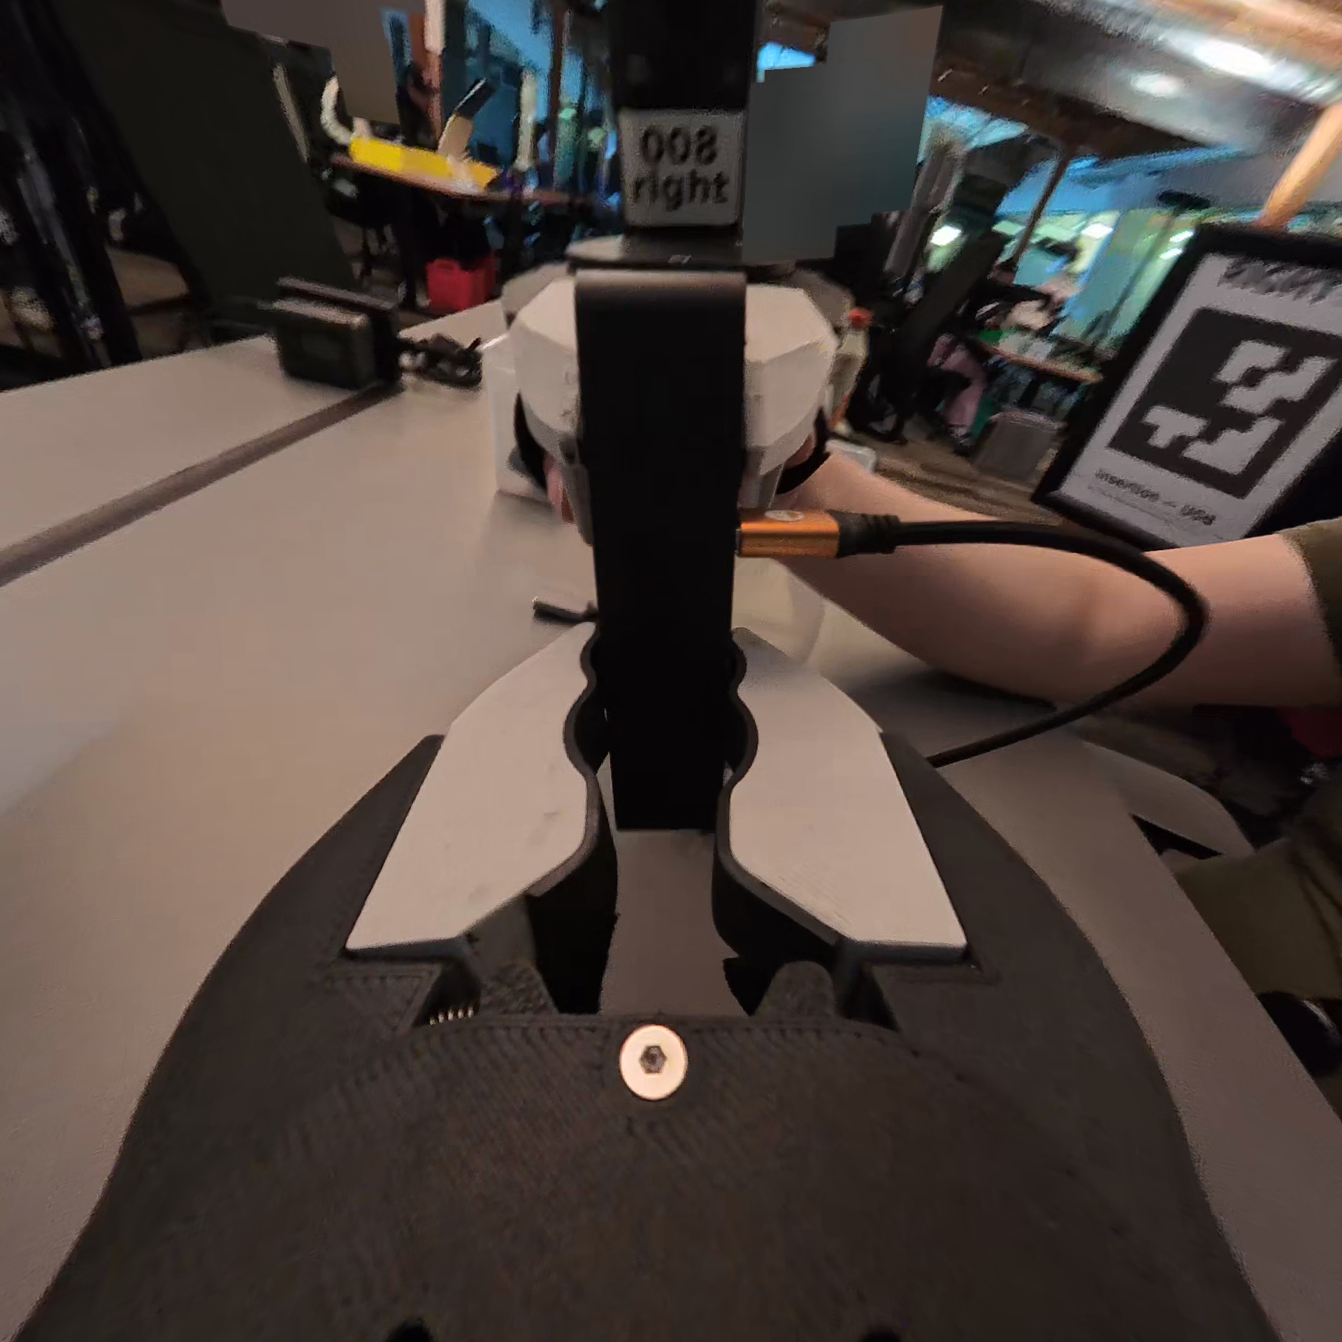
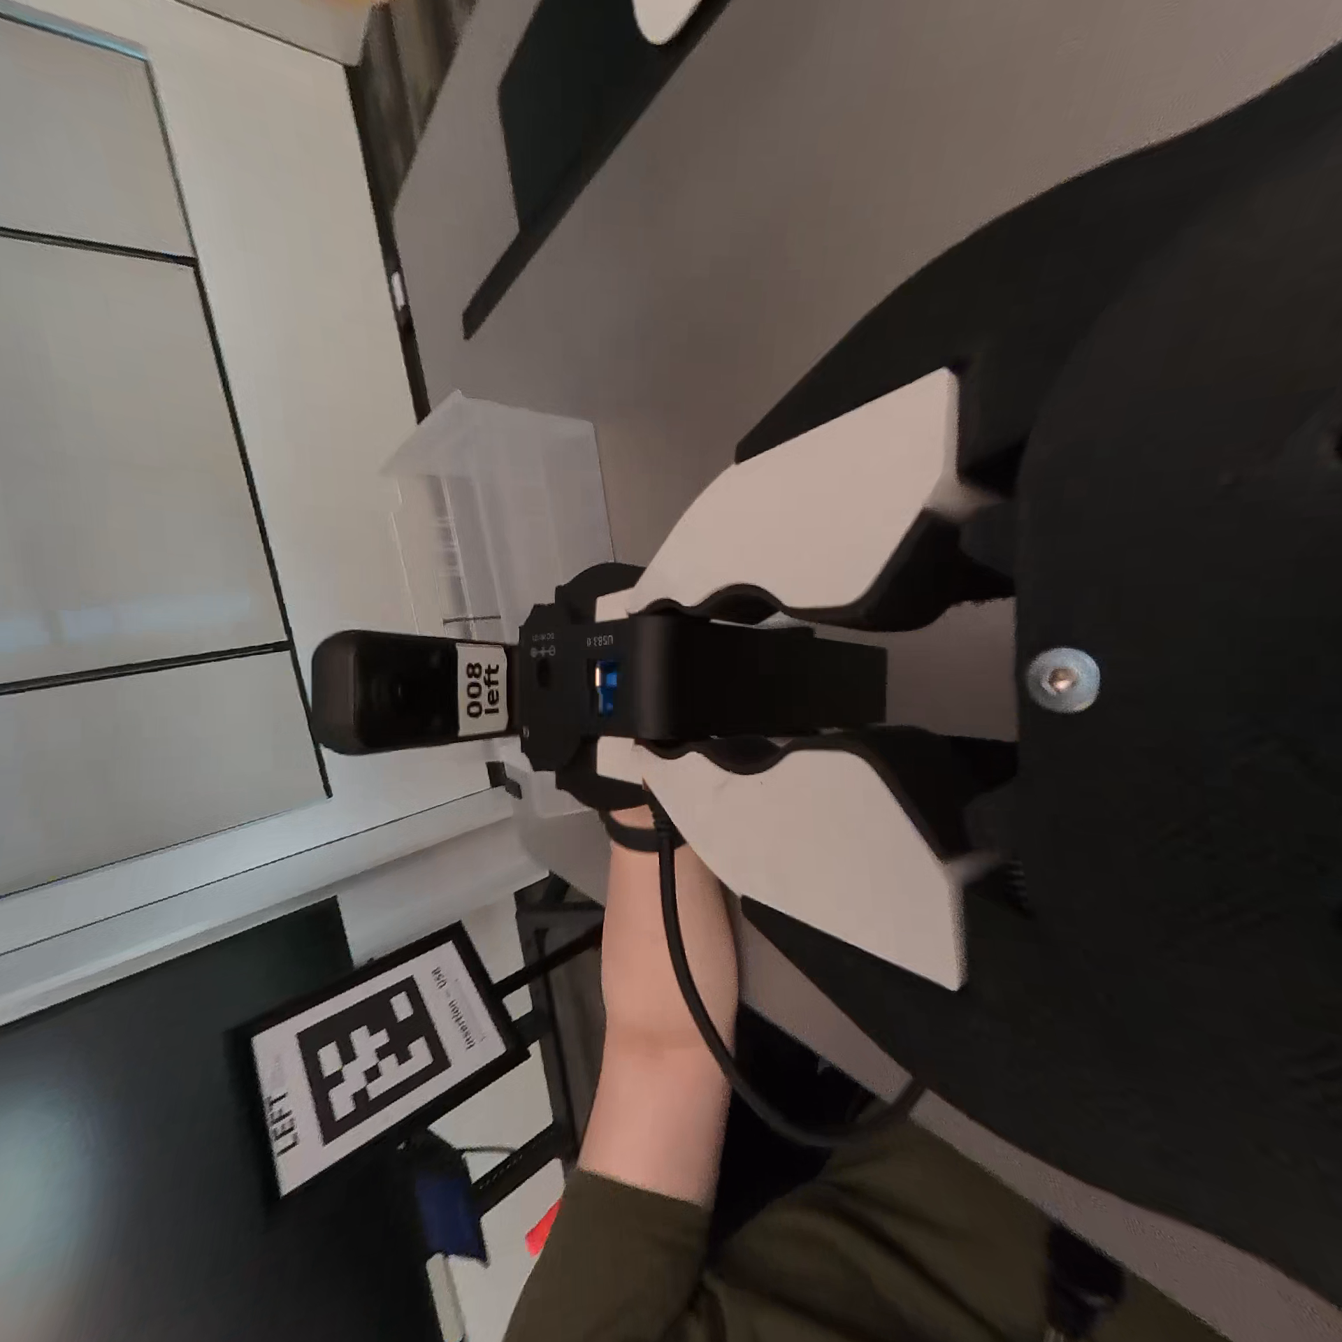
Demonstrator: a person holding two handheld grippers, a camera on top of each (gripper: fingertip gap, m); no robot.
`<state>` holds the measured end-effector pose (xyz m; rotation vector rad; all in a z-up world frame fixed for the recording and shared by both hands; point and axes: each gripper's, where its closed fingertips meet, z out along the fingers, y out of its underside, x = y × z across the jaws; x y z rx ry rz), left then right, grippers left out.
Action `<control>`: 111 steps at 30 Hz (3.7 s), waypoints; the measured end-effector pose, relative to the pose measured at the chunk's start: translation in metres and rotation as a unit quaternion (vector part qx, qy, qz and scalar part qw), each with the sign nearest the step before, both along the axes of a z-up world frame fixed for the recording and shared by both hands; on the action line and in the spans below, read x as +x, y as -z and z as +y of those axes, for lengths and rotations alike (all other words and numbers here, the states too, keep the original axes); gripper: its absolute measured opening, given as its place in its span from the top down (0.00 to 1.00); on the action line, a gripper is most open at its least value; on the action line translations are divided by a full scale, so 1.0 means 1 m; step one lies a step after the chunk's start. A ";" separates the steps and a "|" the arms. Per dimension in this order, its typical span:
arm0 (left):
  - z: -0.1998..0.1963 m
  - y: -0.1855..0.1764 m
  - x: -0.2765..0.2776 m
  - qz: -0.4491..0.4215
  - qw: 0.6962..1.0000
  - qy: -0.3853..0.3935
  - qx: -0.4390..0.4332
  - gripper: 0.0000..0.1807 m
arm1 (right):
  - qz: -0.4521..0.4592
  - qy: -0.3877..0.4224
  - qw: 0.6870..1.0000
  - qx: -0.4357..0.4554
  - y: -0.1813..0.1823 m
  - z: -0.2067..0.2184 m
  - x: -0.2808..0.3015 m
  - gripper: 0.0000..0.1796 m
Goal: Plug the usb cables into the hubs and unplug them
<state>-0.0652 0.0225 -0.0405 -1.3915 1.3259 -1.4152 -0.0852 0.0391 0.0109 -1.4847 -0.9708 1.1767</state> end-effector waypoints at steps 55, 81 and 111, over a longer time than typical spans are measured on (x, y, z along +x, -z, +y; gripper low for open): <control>0.100 0.029 -0.066 0.110 0.923 -0.369 0.020 0.73 | -0.393 0.045 0.917 0.056 0.164 -0.076 0.060 0.87; -0.009 -0.036 -0.034 -0.032 0.964 -0.242 0.107 0.73 | 0.177 -0.251 0.950 0.061 -0.023 -0.190 0.041 0.96; -0.080 -0.030 -0.027 0.015 0.997 0.029 -0.064 0.85 | -0.074 0.083 0.963 0.246 -0.002 -0.130 0.026 0.96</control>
